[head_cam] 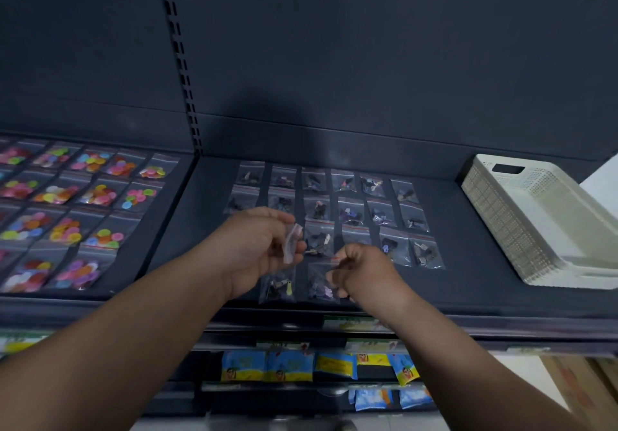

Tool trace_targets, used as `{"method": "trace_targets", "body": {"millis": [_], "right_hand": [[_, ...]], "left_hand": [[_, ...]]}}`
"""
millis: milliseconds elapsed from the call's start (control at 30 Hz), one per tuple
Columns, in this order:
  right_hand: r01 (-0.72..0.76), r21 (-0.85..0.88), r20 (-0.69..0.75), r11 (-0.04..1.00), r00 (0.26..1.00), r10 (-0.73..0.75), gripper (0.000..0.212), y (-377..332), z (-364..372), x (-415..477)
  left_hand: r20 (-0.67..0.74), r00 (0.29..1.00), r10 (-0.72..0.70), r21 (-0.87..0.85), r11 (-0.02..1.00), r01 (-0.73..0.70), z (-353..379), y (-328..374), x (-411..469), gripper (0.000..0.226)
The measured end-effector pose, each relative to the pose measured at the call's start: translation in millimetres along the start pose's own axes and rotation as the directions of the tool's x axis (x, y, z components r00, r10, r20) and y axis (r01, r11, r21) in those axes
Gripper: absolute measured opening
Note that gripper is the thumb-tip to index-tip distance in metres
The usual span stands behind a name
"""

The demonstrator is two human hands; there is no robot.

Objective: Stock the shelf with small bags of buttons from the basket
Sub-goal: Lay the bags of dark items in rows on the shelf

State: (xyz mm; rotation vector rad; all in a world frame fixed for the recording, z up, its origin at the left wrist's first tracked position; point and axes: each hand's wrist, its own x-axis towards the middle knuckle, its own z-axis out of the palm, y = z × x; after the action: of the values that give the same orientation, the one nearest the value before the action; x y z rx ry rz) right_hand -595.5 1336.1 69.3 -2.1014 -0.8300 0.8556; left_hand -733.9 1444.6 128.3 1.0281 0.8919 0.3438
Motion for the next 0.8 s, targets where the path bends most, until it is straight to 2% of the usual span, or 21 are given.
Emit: {"method": "trace_targets", "body": {"millis": [133, 200, 300, 367, 467, 533, 700, 767, 800], "right_hand": [[0.056, -0.119, -0.009, 0.991, 0.998, -0.057, 0.016, 0, -3, -3], [0.086, -0.226, -0.080, 0.970, 0.991, -0.106, 0.018, -1, -5, -7], [0.238, -0.388, -0.173, 0.890, 0.930, -0.324, 0.017, -7, -7, -14], [0.351, -0.422, -0.117, 0.836, 0.893, -0.434, 0.015, -9, -6, -15], [0.402, -0.455, 0.047, 0.795, 0.902, -0.429, 0.014, -5, -2, -12], [0.385, -0.459, 0.107, 0.801, 0.919, -0.380, 0.015, 0, 0, -10], [0.374, -0.448, 0.118, 0.812, 0.925, -0.361, 0.014, 3, -1, -8], [0.365, -0.341, 0.034, 0.866, 0.926, -0.376, 0.007, -2, -4, -10], [0.353, -0.228, -0.029, 0.908, 0.929, -0.368, 0.007, -8, -5, -13]], "left_hand": [[0.008, 1.000, 0.016, 0.055, 0.998, -0.017, 1, -2, 0, 0.025], [0.001, 0.999, 0.035, 0.056, 0.998, -0.035, 1, -1, 0, 0.026], [-0.021, 0.999, 0.039, 0.049, 0.998, -0.038, 1, -1, 1, 0.025], [-0.027, 0.999, 0.034, 0.048, 0.998, -0.032, 2, -1, 1, 0.025], [-0.026, 0.999, 0.032, 0.047, 0.998, -0.031, 2, -2, 1, 0.024], [-0.020, 0.999, 0.033, 0.050, 0.998, -0.032, 2, -2, 0, 0.024], [-0.019, 0.999, 0.035, 0.070, 0.997, -0.034, 1, -2, -1, 0.024], [-0.016, 0.999, 0.045, 0.090, 0.995, -0.043, 3, -3, -2, 0.025], [-0.013, 0.998, 0.054, 0.099, 0.994, -0.053, 4, -4, -2, 0.026]]}}
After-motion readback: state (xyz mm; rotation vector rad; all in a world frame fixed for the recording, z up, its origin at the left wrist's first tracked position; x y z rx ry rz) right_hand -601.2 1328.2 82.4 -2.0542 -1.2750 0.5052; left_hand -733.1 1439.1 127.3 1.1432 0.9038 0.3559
